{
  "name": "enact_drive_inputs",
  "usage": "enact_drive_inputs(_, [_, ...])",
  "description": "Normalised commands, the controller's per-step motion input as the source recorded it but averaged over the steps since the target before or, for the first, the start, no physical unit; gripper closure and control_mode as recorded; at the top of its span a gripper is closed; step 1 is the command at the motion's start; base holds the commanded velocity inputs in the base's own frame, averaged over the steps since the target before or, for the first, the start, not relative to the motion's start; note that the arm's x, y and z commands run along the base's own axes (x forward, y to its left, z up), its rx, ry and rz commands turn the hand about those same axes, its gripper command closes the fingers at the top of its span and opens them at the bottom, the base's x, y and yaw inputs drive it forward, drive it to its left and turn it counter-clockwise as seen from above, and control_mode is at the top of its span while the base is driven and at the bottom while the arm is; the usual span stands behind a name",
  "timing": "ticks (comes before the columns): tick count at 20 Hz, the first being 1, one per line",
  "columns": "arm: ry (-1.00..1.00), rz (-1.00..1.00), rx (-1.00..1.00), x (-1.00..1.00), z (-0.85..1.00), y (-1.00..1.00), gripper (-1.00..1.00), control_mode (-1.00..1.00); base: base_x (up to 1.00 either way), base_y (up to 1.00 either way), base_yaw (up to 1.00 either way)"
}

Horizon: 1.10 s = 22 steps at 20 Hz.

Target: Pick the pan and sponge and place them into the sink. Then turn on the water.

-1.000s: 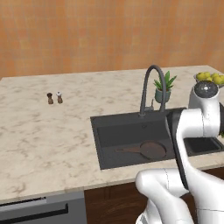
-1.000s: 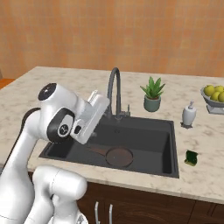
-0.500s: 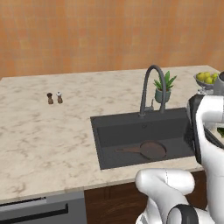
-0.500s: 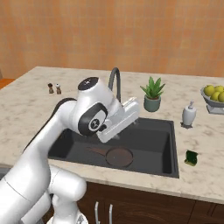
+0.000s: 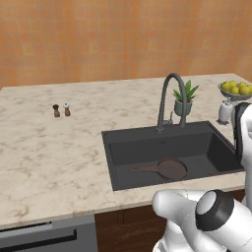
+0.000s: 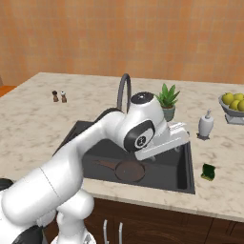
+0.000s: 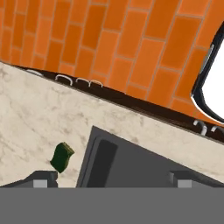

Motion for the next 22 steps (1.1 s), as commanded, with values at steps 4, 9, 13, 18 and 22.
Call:
enact_drive_inputs(4, [0.00, -0.07, 0.15, 0.36, -0.41, -0.51, -1.00, -1.00, 0.00, 0.00, 0.00])
enact_drive_inputs(9, [0.00, -0.02, 0.13, 0.45, -0.39, -0.50, -1.00, -1.00, 0.00, 0.00, 0.00])
enact_drive_inputs(13, [0.00, -0.03, 0.09, 0.47, -0.34, -0.48, -1.00, -1.00, 0.00, 0.00, 0.00])
enact_drive_inputs(18, [0.01, -0.01, 0.03, 0.52, -0.32, -0.44, -1.00, -1.00, 0.00, 0.00, 0.00])
enact_drive_inputs(22, [0.00, -0.01, 0.06, 0.58, -0.37, -0.46, -1.00, -1.00, 0.00, 0.00, 0.00])
